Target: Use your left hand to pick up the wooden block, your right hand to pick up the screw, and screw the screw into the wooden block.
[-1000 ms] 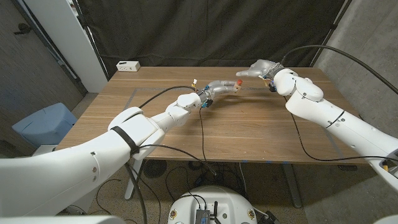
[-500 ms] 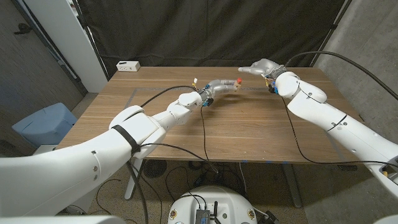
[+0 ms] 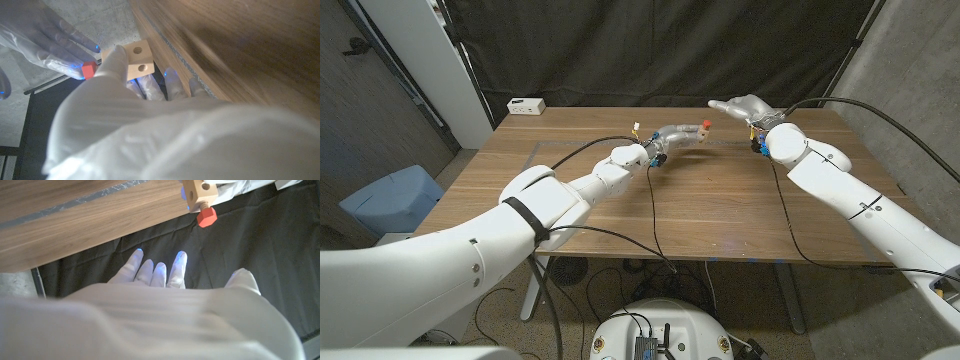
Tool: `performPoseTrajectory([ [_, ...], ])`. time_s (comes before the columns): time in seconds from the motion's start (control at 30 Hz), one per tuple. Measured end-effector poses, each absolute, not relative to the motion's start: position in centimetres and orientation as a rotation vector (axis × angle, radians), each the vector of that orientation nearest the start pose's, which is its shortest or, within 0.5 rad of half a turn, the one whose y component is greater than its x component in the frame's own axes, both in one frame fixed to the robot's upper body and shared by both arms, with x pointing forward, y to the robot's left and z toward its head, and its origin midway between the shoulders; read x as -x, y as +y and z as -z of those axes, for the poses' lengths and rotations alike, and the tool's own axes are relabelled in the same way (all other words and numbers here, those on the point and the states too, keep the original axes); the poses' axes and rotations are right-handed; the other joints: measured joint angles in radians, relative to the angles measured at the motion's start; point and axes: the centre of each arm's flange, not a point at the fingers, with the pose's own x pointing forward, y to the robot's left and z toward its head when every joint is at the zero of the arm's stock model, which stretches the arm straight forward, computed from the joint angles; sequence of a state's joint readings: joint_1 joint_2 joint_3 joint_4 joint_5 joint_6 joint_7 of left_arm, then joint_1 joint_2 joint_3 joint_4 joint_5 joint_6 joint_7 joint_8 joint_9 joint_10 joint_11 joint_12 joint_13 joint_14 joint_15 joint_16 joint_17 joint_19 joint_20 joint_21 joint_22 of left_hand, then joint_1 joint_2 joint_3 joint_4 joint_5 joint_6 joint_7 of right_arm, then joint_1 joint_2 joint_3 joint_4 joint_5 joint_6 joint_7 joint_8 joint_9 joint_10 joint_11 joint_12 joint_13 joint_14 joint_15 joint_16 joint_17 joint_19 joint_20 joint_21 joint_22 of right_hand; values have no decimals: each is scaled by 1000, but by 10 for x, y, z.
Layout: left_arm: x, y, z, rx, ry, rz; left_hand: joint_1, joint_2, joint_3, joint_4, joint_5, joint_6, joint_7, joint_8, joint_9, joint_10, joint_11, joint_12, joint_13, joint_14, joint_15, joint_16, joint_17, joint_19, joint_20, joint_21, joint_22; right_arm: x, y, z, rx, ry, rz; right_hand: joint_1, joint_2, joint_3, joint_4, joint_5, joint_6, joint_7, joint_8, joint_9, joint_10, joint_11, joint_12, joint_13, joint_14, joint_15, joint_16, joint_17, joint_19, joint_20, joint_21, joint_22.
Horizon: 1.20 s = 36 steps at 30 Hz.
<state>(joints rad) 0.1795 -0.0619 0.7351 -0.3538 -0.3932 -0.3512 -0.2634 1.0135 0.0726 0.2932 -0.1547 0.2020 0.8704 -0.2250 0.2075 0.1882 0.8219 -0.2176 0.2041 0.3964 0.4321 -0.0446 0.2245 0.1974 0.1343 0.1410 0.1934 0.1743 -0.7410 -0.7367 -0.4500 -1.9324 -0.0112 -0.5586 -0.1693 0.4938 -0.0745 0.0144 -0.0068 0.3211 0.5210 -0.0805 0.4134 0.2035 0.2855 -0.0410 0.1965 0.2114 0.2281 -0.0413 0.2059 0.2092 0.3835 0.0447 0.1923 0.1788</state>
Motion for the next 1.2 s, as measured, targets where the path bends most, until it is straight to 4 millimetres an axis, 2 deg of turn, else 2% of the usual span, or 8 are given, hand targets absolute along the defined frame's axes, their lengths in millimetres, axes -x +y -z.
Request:
performPoseTrajectory([
  [0.17, -726, 24, -48, -292, -444, 586, 0, 0, 0, 0, -2, 0, 0, 0, 0, 0, 0, 0, 0, 0, 0, 0, 0, 0, 0, 0, 0, -580, -254, -93, 736, -523, 139, 1, 9, 0, 0, 0, -13, -13, -12, -6, -5, 5, 0, 0, -4, 4, 0, 0, -5, -5, 0, 0],
  [0.37, -725, 22, -46, -266, -442, 586, 0, 0, 0, 0, -2, 0, 0, 0, 1, 0, 0, -1, 0, 0, 0, 0, 0, 0, 0, 0, 0, -577, -249, -97, 673, -561, 120, 3, 11, 3, -3, -8, -37, -28, -37, -13, -5, 5, 0, -2, -6, 5, 0, 0, -9, -2, 0, 0],
  [0.4, -725, 23, -46, -248, -443, 589, 0, 0, 0, 0, -2, 0, 0, 0, 1, 0, 0, -1, 0, 0, 0, 0, 0, 0, 0, 0, 0, -581, -257, -88, 637, -540, 130, 6, 15, 3, -3, -8, -43, -29, -43, -13, -5, 5, 0, -2, -9, 2, 0, 0, -9, -2, 0, 0],
  [0.43, -724, 22, -46, -240, -447, 592, 0, 0, 0, 0, -2, 0, 0, 0, 1, 0, 0, -1, 0, 0, 0, 0, 0, 0, 0, 0, 0, -581, -258, -86, 621, -541, 129, 3, 18, 3, -3, -13, -48, -31, -47, -16, -5, 5, 0, -2, -9, 2, 0, 0, -9, -2, 0, 0],
  [0.87, -719, 20, -43, -184, -486, 617, 0, 0, 0, 0, -3, 0, 0, -4, 0, -1, 0, -4, 1, 0, 0, 0, 0, 4, -4, 0, 0, -582, -260, -74, 455, -573, 99, -19, 39, 5, 3, -30, -77, -27, -83, -26, -29, 21, 0, -5, -34, 9, 0, 2, -30, -12, 0, 0],
  [1.1, -715, 17, -40, -153, -503, 636, 0, 0, 0, 0, -3, -2, 2, -3, 0, -1, 0, -4, 0, 0, 0, 0, 0, 4, -4, 0, 0, -582, -262, -65, 369, -589, 81, -38, 59, 3, 13, -45, -76, -27, -103, -27, -59, 12, -8, -7, -70, 16, -7, 3, -60, -18, -4, 0],
  [1.2, -714, 17, -40, -144, -509, 643, 0, 0, 0, 0, -3, -2, 2, -3, 0, -1, 0, -1, 0, 0, 0, 0, 0, 4, -4, 0, 0, -582, -263, -61, 345, -591, 77, -41, 62, 1, 15, -52, -80, -38, -113, -28, -67, 5, -8, -11, -90, 15, -9, 3, -79, -17, -8, 0],
])
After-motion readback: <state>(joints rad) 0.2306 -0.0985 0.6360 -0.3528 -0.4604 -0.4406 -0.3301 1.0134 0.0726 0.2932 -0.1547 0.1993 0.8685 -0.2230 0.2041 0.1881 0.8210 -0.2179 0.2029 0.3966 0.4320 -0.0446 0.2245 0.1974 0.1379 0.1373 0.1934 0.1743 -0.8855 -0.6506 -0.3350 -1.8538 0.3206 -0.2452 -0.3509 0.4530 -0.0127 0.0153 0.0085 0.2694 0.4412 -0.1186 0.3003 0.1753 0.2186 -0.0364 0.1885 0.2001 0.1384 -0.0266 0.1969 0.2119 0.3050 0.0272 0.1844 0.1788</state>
